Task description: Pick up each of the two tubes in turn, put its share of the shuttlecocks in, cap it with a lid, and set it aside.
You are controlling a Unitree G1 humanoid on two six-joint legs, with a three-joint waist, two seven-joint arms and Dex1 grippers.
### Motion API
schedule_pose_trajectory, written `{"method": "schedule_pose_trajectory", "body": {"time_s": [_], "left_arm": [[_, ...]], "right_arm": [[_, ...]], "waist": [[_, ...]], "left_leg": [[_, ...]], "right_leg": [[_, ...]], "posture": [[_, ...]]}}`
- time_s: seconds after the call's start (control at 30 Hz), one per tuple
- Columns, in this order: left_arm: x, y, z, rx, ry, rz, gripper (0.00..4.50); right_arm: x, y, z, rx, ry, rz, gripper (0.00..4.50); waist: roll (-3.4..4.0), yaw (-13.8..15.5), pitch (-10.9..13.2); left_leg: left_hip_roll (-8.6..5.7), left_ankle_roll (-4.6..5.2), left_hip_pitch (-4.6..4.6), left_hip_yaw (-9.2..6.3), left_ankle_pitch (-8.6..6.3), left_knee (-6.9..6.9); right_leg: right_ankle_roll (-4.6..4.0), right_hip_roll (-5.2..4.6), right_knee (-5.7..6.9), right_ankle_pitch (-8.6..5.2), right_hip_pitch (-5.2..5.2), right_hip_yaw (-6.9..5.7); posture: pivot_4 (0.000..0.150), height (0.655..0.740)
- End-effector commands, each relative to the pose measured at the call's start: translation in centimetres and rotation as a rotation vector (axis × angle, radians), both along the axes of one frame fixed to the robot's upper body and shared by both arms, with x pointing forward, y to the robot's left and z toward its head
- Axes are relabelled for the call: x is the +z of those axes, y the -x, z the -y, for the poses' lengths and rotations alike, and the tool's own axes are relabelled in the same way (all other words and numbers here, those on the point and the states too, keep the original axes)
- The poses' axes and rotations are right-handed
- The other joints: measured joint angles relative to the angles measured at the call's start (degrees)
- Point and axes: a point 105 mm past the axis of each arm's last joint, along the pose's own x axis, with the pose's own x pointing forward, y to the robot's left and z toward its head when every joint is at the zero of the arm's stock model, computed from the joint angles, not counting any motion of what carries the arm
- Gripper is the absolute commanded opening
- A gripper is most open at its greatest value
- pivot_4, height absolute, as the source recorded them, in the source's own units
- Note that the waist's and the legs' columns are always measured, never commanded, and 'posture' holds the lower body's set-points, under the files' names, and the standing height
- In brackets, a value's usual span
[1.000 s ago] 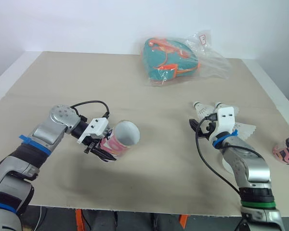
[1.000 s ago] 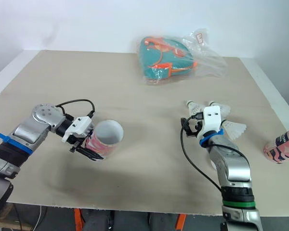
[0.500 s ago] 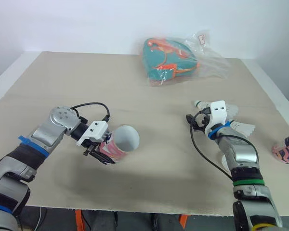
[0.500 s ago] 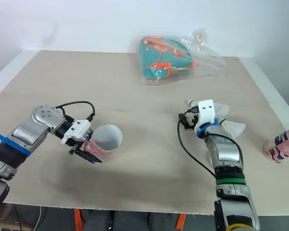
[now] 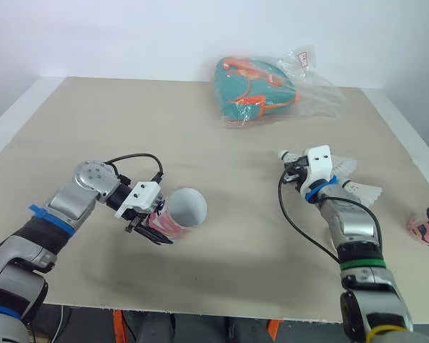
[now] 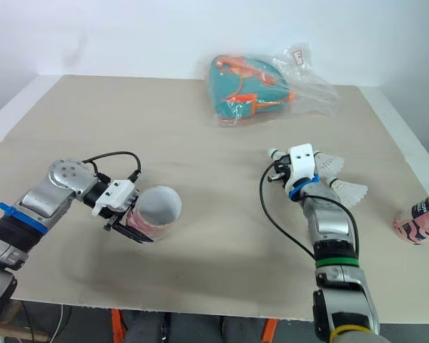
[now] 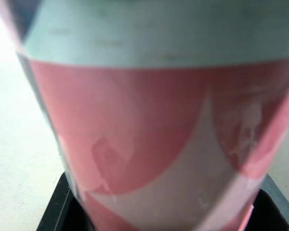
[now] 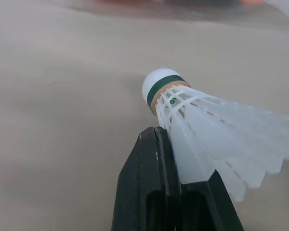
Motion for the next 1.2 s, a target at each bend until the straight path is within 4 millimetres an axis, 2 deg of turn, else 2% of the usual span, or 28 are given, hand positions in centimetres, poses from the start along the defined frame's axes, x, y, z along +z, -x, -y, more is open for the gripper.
{"method": "schedule_pose_trajectory", "body": {"time_s": [0.03, 0.07, 0.13, 0.23, 0.33, 0.4, 0.5, 0.67, 0.9, 0.97, 1.0, 1.1, 1.17, 1.2], "left_arm": [[-1.9, 0.5, -0.5, 0.002, -0.069, -0.057, 2.18], [-2.0, 0.5, -0.5, 0.003, -0.07, -0.058, 2.18], [-2.1, 0.4, -0.6, 0.008, -0.077, -0.064, 2.18], [-2.3, 0.2, -0.5, 0.013, -0.078, -0.075, 2.18], [-2.1, -0.2, 0.0, 0.017, -0.059, -0.101, 2.18], [-2.1, -0.3, 0.2, 0.015, -0.057, -0.103, 2.18], [-1.3, -0.7, 1.3, 0.004, -0.044, -0.106, 2.18], [-0.1, -0.8, 2.4, -0.004, -0.024, -0.126, 2.18], [0.0, -0.8, 2.5, -0.001, -0.021, -0.128, 2.18], [0.0, -0.8, 2.4, 0.002, -0.019, -0.128, 2.18], [-0.1, -0.8, 2.3, 0.004, -0.02, -0.128, 2.18], [-0.4, -0.7, 2.1, 0.008, -0.021, -0.13, 2.18], [-0.6, -0.8, 2.0, 0.011, -0.021, -0.131, 2.18], [-0.6, -0.8, 1.9, 0.012, -0.021, -0.132, 2.18]], "right_arm": [[5.4, 8.2, -6.6, 0.548, 0.05, 0.118, 0.15], [5.7, 9.5, -7.1, 0.61, 0.063, 0.114, 0.15], [7.7, 12.1, -8.4, 0.729, 0.082, 0.158, 0.15], [9.6, 13.9, -9.6, 0.819, 0.133, 0.206, 0.15], [11.1, 15.2, -10.7, 0.913, 0.238, 0.254, 0.15], [11.5, 15.3, -11.1, 0.938, 0.268, 0.262, 0.15], [11.1, 15.5, -12.4, 1.031, 0.427, 0.252, 0.15], [9.1, 13.9, -13.2, 1.065, 0.614, 0.199, 0.15], [9.1, 12.8, -14.4, 1.137, 0.724, 0.199, 0.15], [9.8, 12.8, -14.7, 1.167, 0.713, 0.199, 0.72], [10.1, 13.0, -14.8, 1.183, 0.699, 0.197, 0.72], [11.4, 13.4, -14.9, 1.203, 0.613, 0.219, 1.22], [12.5, 13.9, -14.8, 1.226, 0.541, 0.235, 2.06], [12.9, 14.1, -14.8, 1.231, 0.515, 0.242, 2.06]], "waist": [[0.27, 0.4, -0.02], [0.32, 0.35, -0.04], [0.33, 0.07, -0.06], [0.29, -0.19, -0.08], [0.26, -0.19, -0.1], [0.2, -0.16, -0.14], [0.27, 0.08, -0.15], [0.26, 0.73, -0.15], [0.27, 0.89, -0.14], [0.27, 0.84, -0.14], [0.27, 0.83, -0.14], [0.27, 0.84, -0.14], [0.27, 0.9, -0.14], [0.27, 0.9, -0.14]], "left_leg": [[-0.04, 0.05, -0.06, -0.02, -0.03, 0.0], [-0.03, 0.14, -0.06, -0.01, -0.09, 0.01], [-0.03, 0.19, 0.0, -0.02, -0.12, 0.04], [0.01, 0.19, 0.39, -0.01, -0.11, 0.07], [0.0, 0.23, 0.47, 0.03, 0.02, 0.13], [0.0, 0.25, 0.46, 0.04, 0.08, 0.15], [-0.03, 0.25, 0.36, 0.02, 0.09, 0.16], [-0.1, 0.25, 0.23, -0.02, 0.08, 0.15], [-0.09, 0.26, 0.15, -0.11, 0.07, 0.12], [-0.06, 0.26, 0.18, -0.1, 0.07, 0.12], [-0.06, 0.26, 0.18, -0.1, 0.07, 0.12], [-0.06, 0.26, 0.18, -0.1, 0.08, 0.12], [-0.06, 0.26, 0.17, -0.1, 0.07, 0.12], [-0.07, 0.26, 0.15, -0.1, 0.07, 0.11]], "right_leg": [[0.02, -0.05, -0.01, -0.05, -0.01, -0.03], [0.02, -0.05, -0.01, -0.08, 0.0, -0.02], [0.0, -0.04, 0.0, -0.09, 0.06, -0.03], [0.31, -0.02, -0.01, -0.26, 0.43, -0.03], [0.08, -0.05, -0.01, -0.29, 0.51, 0.02], [0.07, -0.05, -0.03, -0.26, 0.52, 0.03], [0.12, -0.06, -0.04, -0.25, 0.47, 0.03], [0.36, -0.09, -0.06, -0.26, 0.41, 0.01], [0.33, -0.04, -0.03, -0.26, 0.27, -0.07], [0.31, -0.02, -0.02, -0.25, 0.29, -0.06], [0.31, -0.02, -0.02, -0.24, 0.29, -0.06], [0.31, -0.02, -0.01, -0.24, 0.29, -0.06], [0.3, -0.03, -0.02, -0.24, 0.3, -0.06], [0.29, -0.05, -0.02, -0.24, 0.3, -0.06]], "posture": [[0.15, 0.74], [0.15, 0.74], [0.15, 0.74], [0.15, 0.74], [0.15, 0.74], [0.15, 0.74], [0.15, 0.74], [0.15, 0.74], [0.15, 0.74], [0.15, 0.74], [0.15, 0.74], [0.15, 0.74], [0.15, 0.74], [0.15, 0.74]]}}
